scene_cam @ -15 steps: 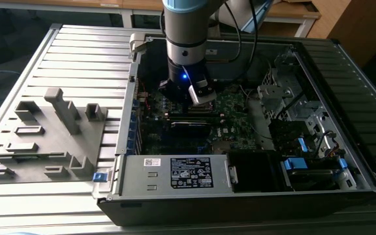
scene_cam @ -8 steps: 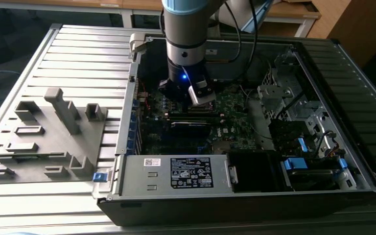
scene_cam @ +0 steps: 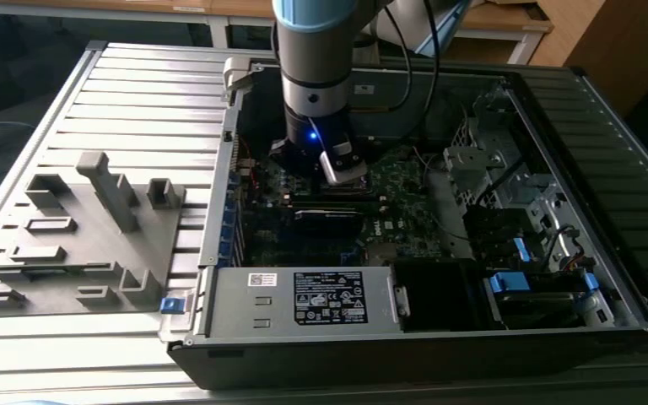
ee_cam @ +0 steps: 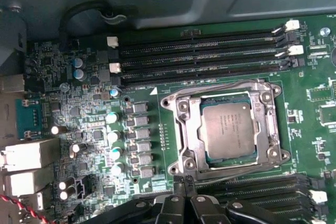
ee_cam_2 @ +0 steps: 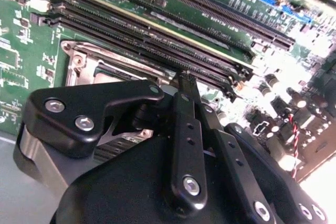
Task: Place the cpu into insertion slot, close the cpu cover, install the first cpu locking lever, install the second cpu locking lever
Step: 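Install the second cpu locking lever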
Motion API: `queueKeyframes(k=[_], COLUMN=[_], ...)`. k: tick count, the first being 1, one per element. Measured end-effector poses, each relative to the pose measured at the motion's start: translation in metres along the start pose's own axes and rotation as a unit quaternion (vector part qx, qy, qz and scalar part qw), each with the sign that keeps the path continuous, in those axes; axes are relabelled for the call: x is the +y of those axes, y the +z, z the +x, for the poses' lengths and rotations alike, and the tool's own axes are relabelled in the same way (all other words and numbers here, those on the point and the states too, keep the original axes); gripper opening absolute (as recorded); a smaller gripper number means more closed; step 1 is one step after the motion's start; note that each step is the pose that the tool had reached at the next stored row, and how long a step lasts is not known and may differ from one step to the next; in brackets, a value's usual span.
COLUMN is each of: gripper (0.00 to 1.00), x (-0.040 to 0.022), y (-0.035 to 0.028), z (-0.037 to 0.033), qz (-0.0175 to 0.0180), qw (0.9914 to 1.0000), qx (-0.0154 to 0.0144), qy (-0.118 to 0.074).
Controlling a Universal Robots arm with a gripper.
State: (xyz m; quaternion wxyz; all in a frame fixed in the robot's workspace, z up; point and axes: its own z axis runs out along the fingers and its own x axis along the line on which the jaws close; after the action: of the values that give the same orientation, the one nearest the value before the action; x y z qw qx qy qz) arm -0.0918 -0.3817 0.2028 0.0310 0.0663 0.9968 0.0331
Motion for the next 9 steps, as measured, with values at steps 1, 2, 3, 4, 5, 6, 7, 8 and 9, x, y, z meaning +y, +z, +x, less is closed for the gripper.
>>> queueKeyframes(k=[1,2,3,4,5,6,7,8,9], gripper=[0.11,0.11,0.11,0.11,0.11,0.11,0.11,0.11,0.11], x=[0.0,0.0,0.0,-0.0001,-0.0002,-0.0003,-0.0004,-0.0004,-0.0004], y=[0.0,0.0001,0.0004,0.0009,0.0016,0.0024,0.003,0.0033,0.0035], z=[0.0,0.0,0.0001,0.0002,0.0006,0.0009,0.0011,0.0011,0.0012], qz=[-0.0007,-0.0015,-0.002,-0.0025,-0.0033,-0.0039,-0.0044,-0.0048,-0.0051], qw=[1.0,1.0,1.0,1.0,0.99999,0.99999,0.99999,0.99999,0.99999], qx=[0.0001,0.0002,0.0002,0.0003,0.0004,0.0005,0.0006,0.0007,0.0007], qy=[0.0,0.0,0.0,0.0,0.0,0.0,0.0,0.0,0.0])
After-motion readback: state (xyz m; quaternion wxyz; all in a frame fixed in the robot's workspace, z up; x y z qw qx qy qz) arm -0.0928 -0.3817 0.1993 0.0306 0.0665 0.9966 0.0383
